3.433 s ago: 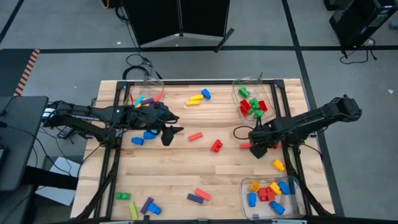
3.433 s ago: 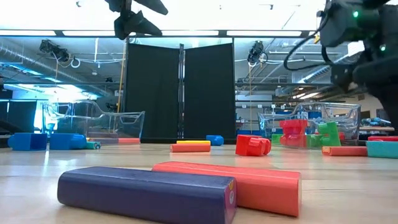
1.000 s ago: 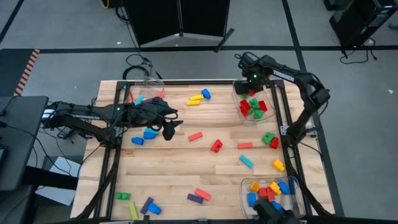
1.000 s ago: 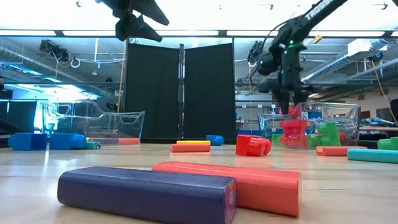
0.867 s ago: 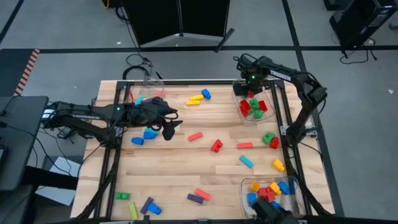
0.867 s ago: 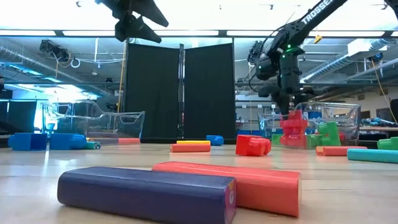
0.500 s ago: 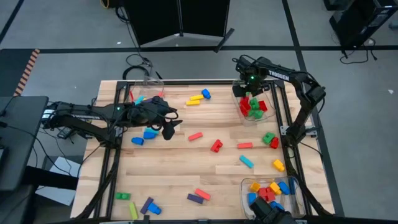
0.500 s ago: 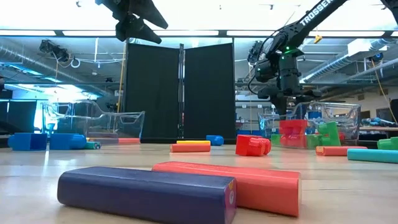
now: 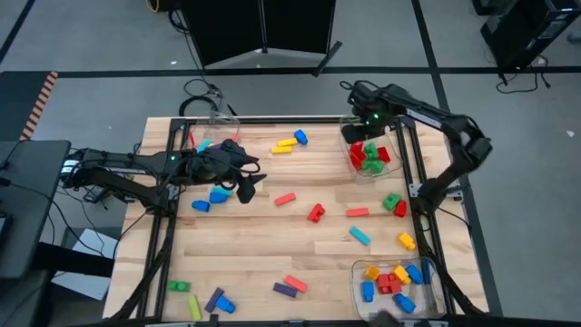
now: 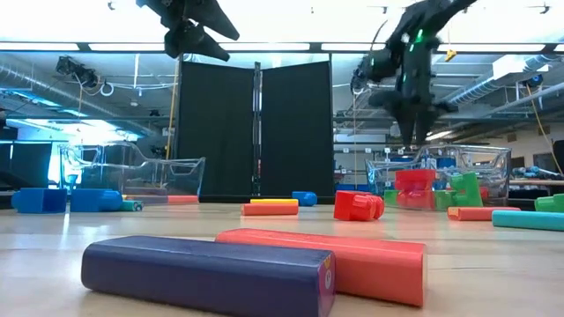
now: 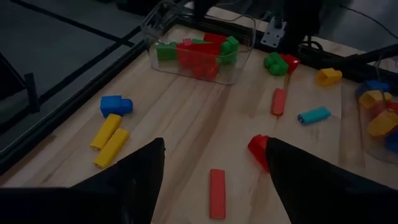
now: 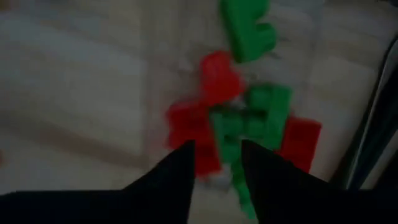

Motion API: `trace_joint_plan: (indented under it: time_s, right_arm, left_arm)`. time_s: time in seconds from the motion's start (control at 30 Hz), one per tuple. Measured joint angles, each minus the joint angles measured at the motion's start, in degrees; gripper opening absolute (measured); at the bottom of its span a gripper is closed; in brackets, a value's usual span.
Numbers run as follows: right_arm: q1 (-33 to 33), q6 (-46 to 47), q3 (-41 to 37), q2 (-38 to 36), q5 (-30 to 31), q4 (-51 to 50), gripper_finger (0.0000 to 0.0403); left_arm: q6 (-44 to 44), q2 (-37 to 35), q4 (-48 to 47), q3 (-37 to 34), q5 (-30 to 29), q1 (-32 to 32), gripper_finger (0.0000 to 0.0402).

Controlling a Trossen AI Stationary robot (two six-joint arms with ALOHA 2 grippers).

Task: Sort blocks by size
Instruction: Put the orange block into the top left transparent bin

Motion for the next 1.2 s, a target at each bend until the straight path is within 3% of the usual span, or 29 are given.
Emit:
trace_joint_plan:
  time_s: [0.23, 0.4, 0.6, 0.73, 0.93, 1.2]
  right_arm:
    - [15.14, -0.88, -1.2, -13.13, 0.13, 1.25, 0.006]
    - [30.48, 5.18, -10.22, -24.85, 3.31, 12.07, 0.0012]
    - [49.0, 10.34, -23.89, -35.68, 11.48, 24.46, 0.0021]
    - [58.66, 12.22, -29.56, -38.51, 14.38, 29.8, 0.0019]
    - [67.37, 15.48, -33.44, -38.46, 14.45, 29.84, 0.0008]
    - [69.87, 15.45, -33.94, -36.54, 14.49, 30.37, 0.003]
  left_arm:
    - [8.68, -0.01, -0.03, 0.01, -2.66, 0.02, 0.0284]
    - [10.12, 0.0, 1.84, 0.01, -2.68, -0.09, 0.0284]
    - [10.12, 0.0, 1.96, 0.01, -2.68, -0.11, 0.0284]
    - [10.12, 0.0, 1.88, 0.01, -2.66, -0.11, 0.0284]
    - [7.86, 0.0, 1.74, 0.01, -2.56, -0.15, 0.0284]
    - [4.48, 5.34, -0.59, 0.05, -2.35, -0.15, 0.0284]
